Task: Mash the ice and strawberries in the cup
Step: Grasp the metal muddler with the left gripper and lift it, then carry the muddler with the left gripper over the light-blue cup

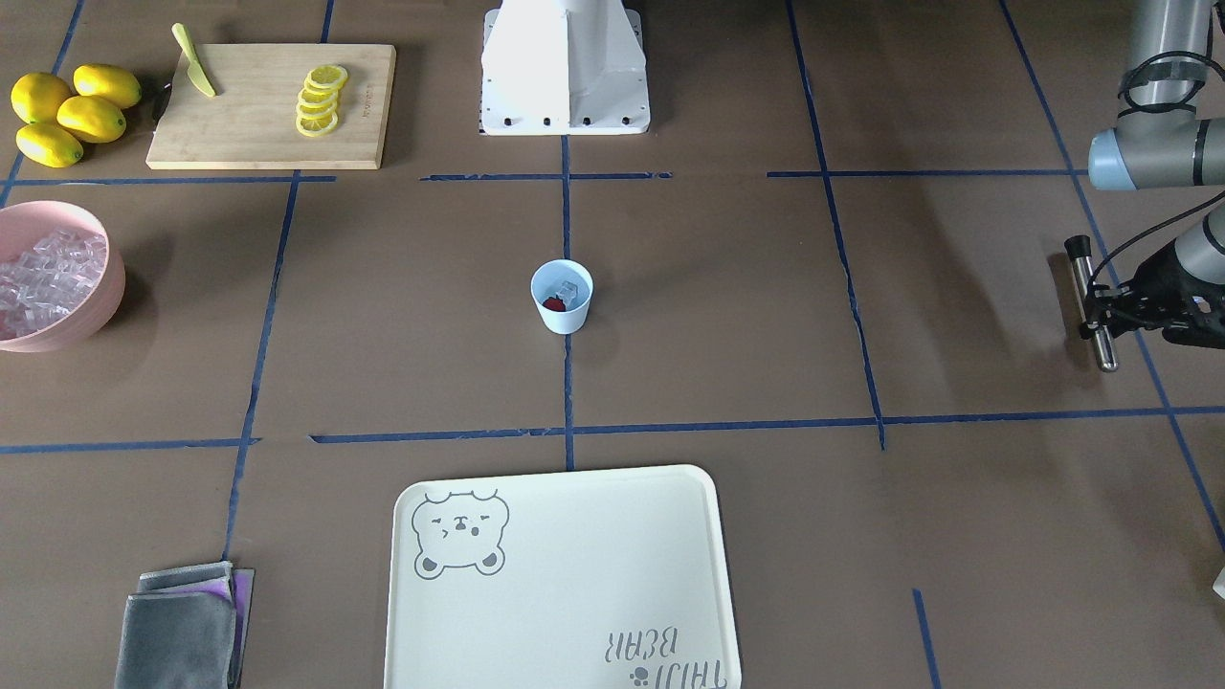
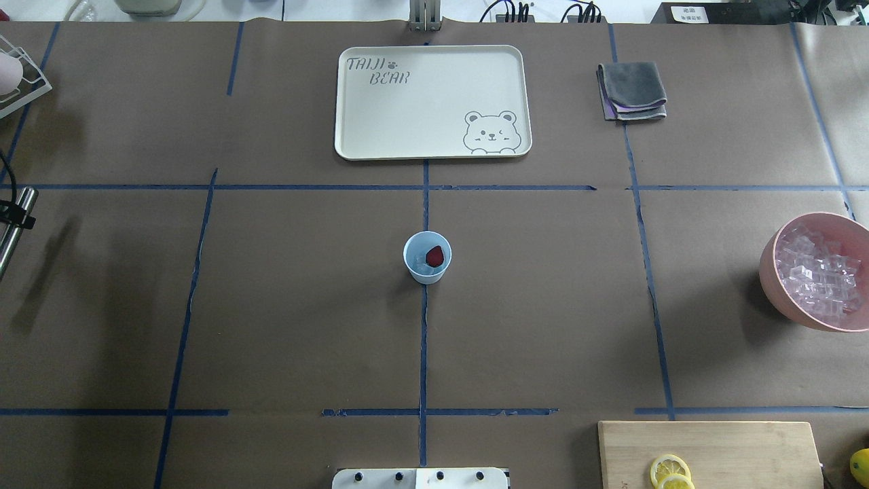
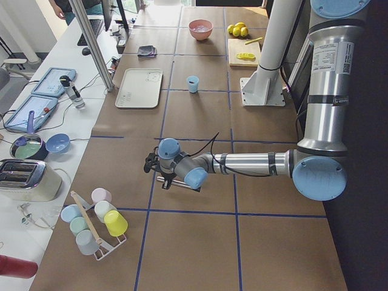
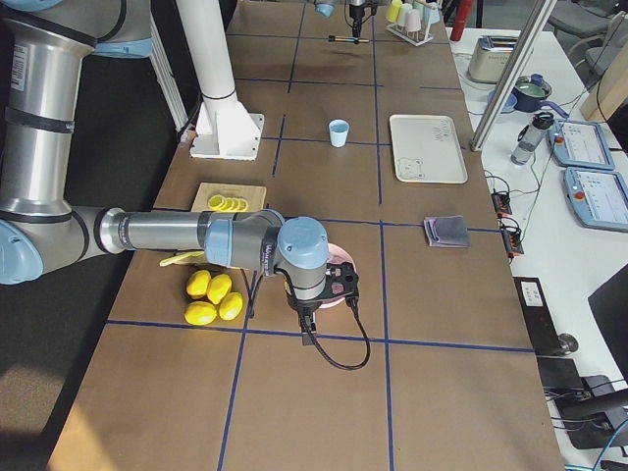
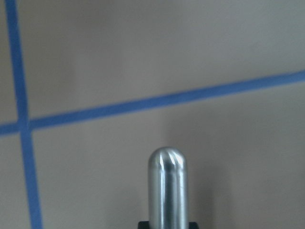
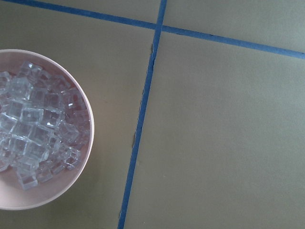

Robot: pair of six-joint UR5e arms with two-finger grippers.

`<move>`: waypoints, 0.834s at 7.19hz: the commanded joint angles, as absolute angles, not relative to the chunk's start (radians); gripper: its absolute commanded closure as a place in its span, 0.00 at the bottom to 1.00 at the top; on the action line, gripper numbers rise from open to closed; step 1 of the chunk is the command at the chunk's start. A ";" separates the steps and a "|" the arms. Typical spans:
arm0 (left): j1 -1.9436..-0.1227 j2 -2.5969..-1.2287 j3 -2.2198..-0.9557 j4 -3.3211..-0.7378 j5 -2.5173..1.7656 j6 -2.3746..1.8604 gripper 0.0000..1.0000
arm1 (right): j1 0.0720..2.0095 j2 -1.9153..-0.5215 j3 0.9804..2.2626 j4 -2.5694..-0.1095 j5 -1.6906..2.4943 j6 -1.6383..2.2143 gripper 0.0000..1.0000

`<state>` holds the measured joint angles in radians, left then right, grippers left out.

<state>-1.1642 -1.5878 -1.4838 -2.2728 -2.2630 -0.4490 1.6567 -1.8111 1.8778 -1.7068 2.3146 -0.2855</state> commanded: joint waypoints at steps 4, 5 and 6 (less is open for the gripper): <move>-1.139 -1.883 -1.623 -2.542 -2.266 -0.496 1.00 | 1.657 -1.813 1.884 -1.707 2.318 -0.285 0.00; -1.105 -1.946 -1.621 -2.609 -2.264 -0.536 1.00 | 1.657 -1.813 1.884 -1.707 2.316 -0.287 0.00; -1.074 -2.016 -1.621 -2.661 -2.263 -0.554 1.00 | 1.657 -1.813 1.882 -1.707 2.315 -0.287 0.00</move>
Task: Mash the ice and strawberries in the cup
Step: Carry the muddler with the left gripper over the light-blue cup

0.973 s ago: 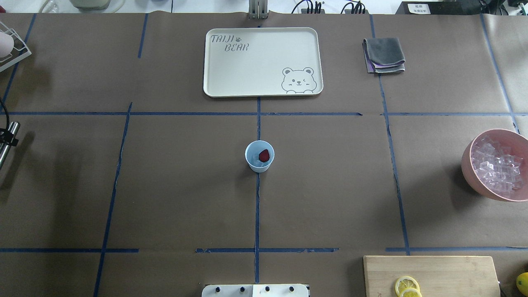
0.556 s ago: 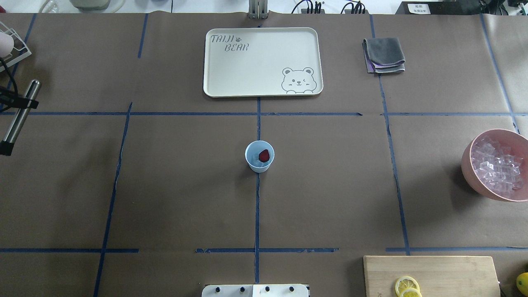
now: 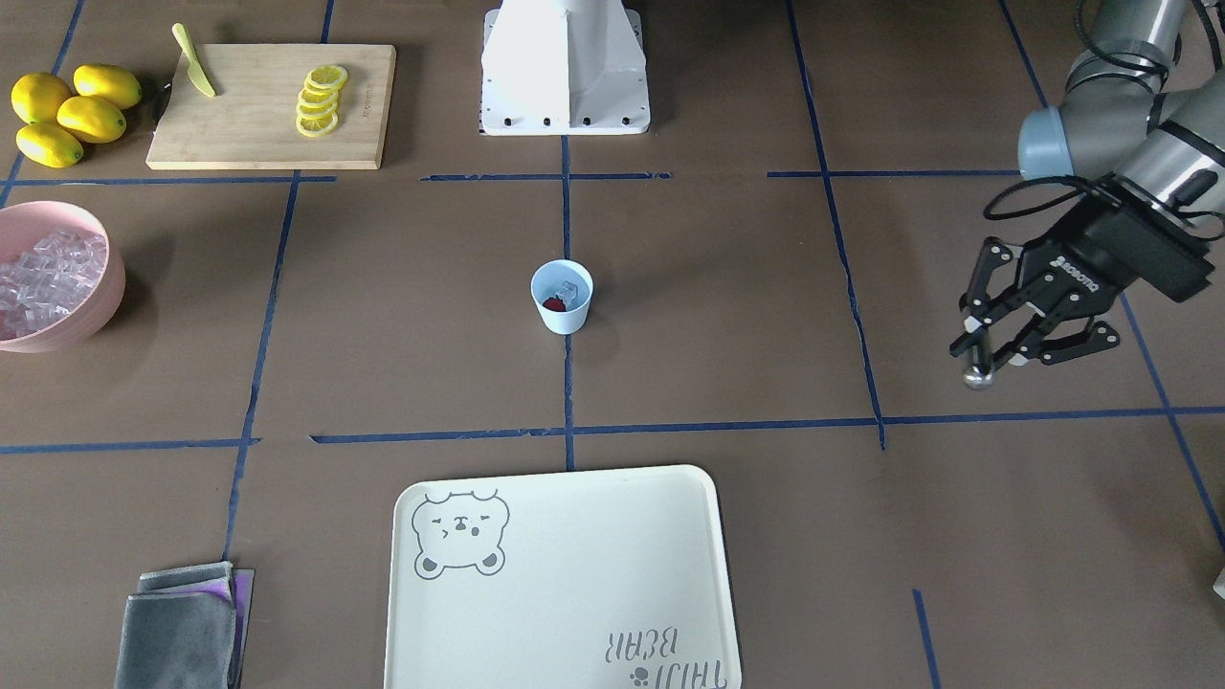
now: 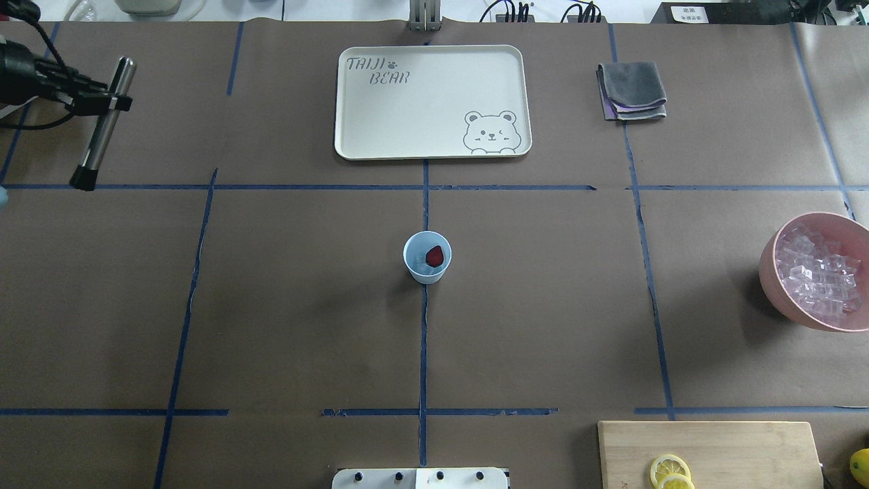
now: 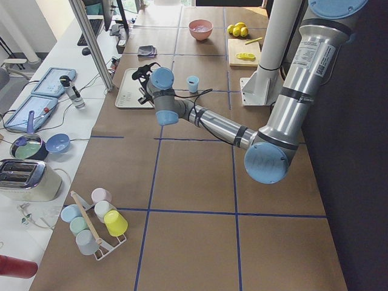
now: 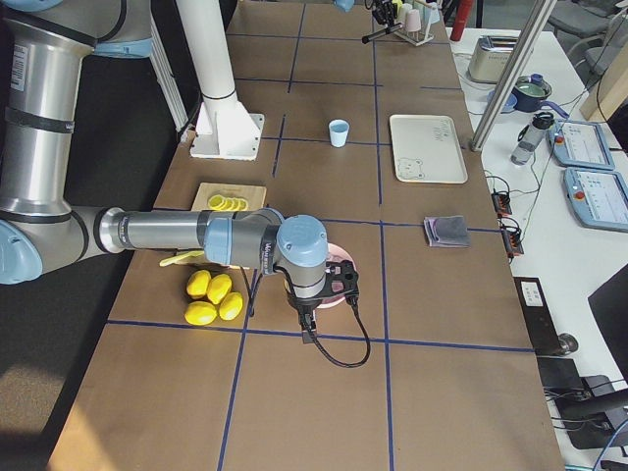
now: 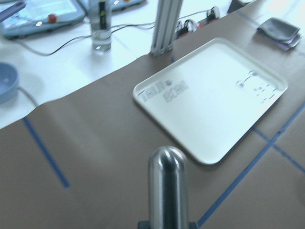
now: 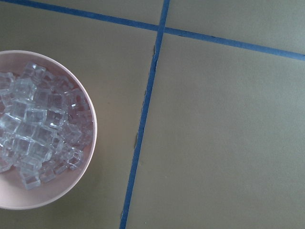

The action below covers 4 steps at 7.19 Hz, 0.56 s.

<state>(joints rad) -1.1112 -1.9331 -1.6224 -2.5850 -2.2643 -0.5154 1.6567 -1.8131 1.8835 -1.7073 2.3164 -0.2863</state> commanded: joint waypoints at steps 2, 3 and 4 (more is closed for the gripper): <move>-0.961 -2.049 -1.618 -2.866 -2.130 -0.569 1.00 | 1.658 -1.812 1.882 -1.707 2.312 -0.287 0.00; -0.863 -2.046 -1.588 -3.013 -2.018 -0.562 1.00 | 1.658 -1.812 1.882 -1.707 2.312 -0.288 0.00; -0.773 -2.049 -1.538 -3.174 -1.887 -0.555 1.00 | 1.660 -1.810 1.884 -1.706 2.312 -0.288 0.00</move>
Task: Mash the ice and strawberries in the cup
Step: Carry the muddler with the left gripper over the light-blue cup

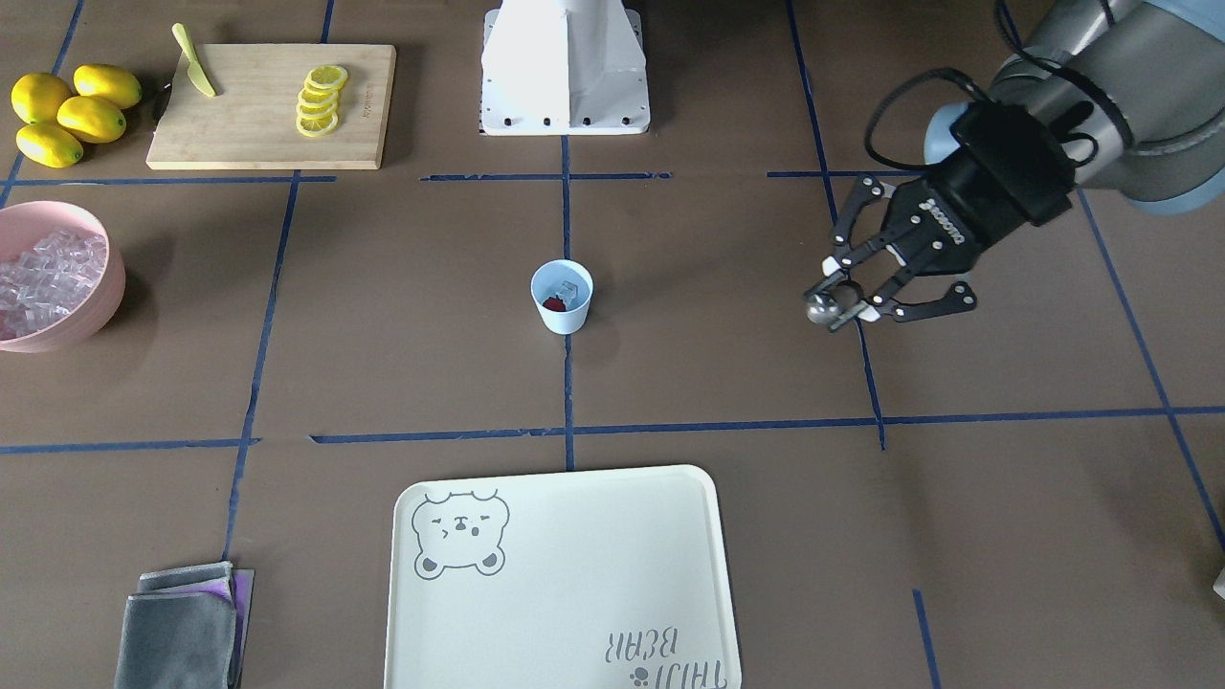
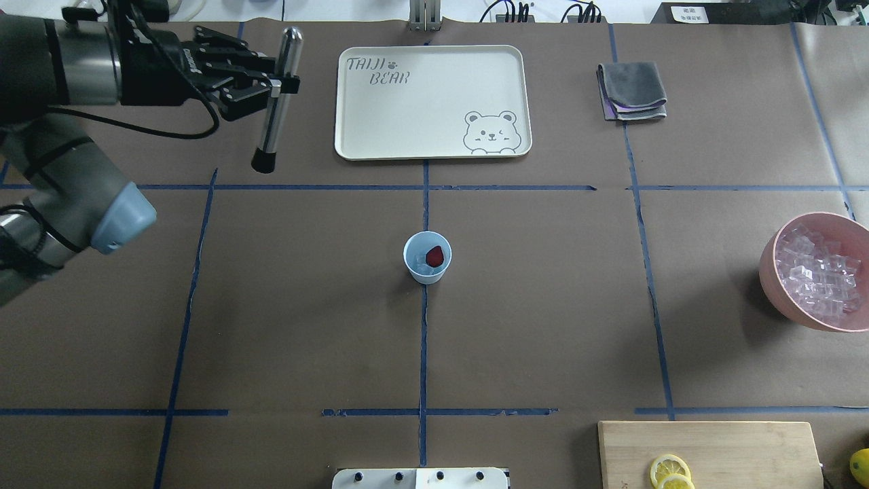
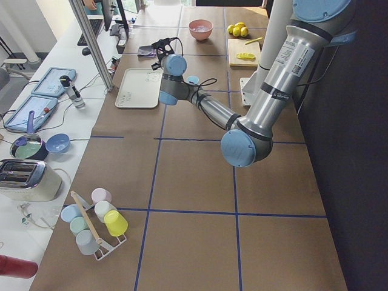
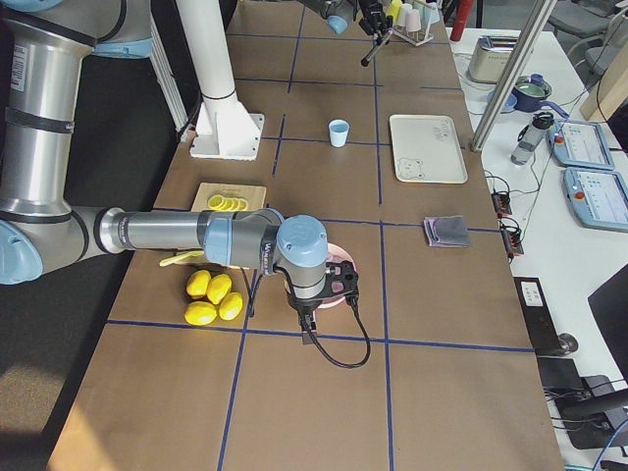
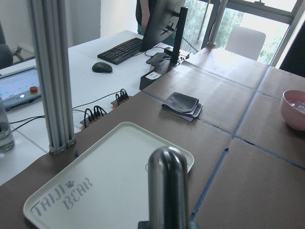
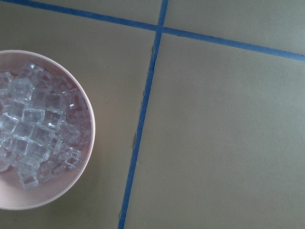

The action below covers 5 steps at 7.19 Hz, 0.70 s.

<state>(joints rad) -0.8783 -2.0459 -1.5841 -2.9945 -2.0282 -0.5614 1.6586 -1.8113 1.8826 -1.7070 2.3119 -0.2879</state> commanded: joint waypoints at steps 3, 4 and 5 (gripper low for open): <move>-0.496 -2.074 -1.490 -3.365 -1.560 -0.361 1.00 | 1.667 -1.809 1.894 -1.706 2.312 -0.288 0.00; -0.461 -2.098 -1.488 -3.387 -1.528 -0.304 1.00 | 1.674 -1.810 1.902 -1.706 2.312 -0.288 0.00; -0.456 -2.141 -1.467 -3.389 -1.511 -0.301 1.00 | 1.674 -1.810 1.905 -1.706 2.312 -0.288 0.00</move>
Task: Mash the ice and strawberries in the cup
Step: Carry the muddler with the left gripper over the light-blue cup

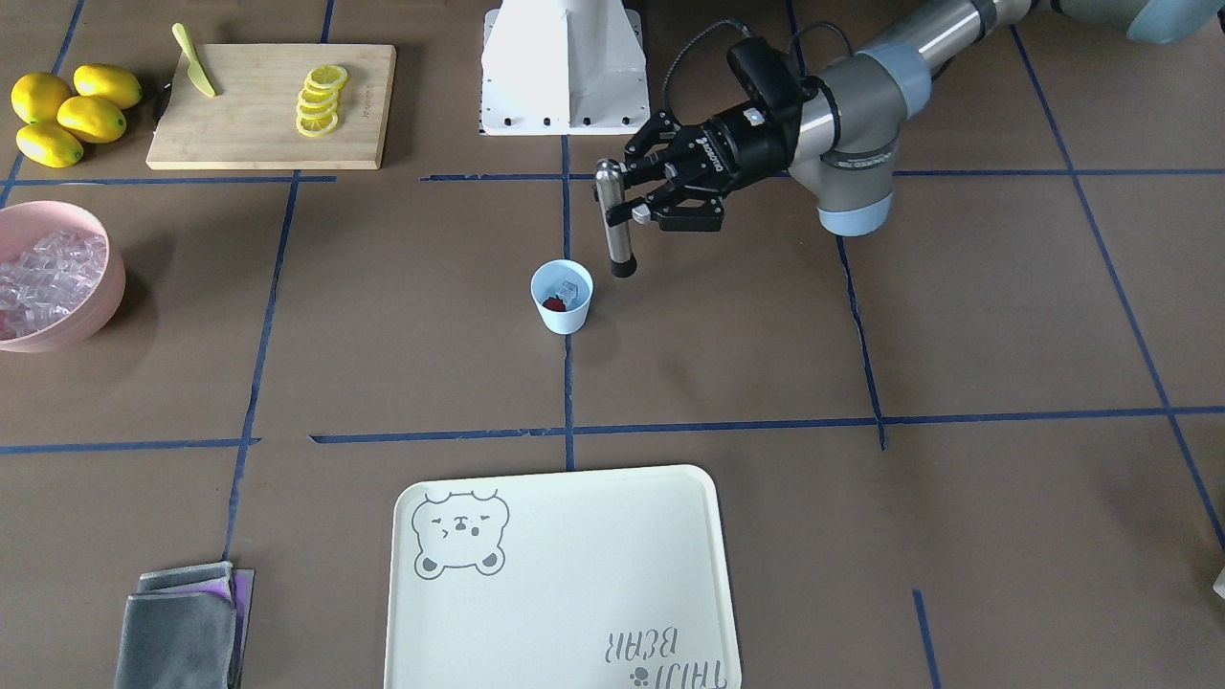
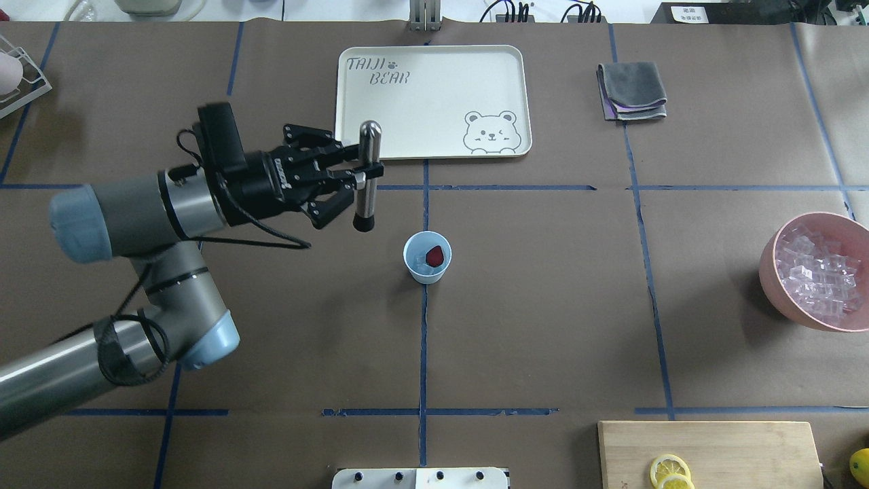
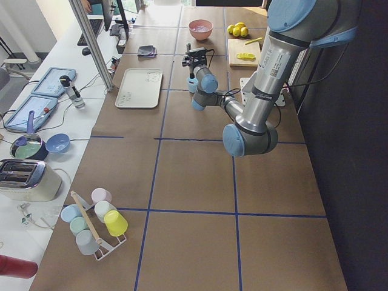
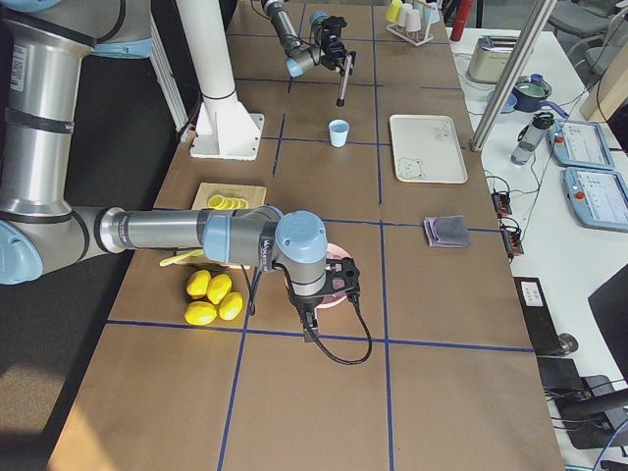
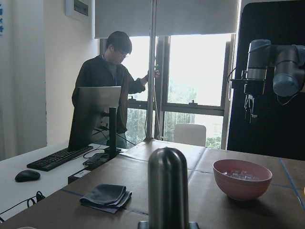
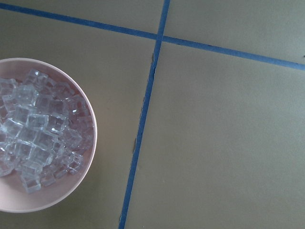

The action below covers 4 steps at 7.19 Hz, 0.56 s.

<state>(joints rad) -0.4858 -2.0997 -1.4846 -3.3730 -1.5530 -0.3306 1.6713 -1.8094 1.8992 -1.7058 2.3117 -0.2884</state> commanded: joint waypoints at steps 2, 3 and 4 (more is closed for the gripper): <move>-0.453 -2.196 -1.387 -3.399 -1.468 -0.298 1.00 | 1.674 -1.810 1.907 -1.706 2.313 -0.287 0.00; -0.453 -2.200 -1.367 -3.405 -1.462 -0.298 1.00 | 1.674 -1.812 1.907 -1.706 2.313 -0.288 0.00; -0.448 -2.197 -1.355 -3.416 -1.462 -0.298 1.00 | 1.675 -1.810 1.907 -1.706 2.312 -0.288 0.00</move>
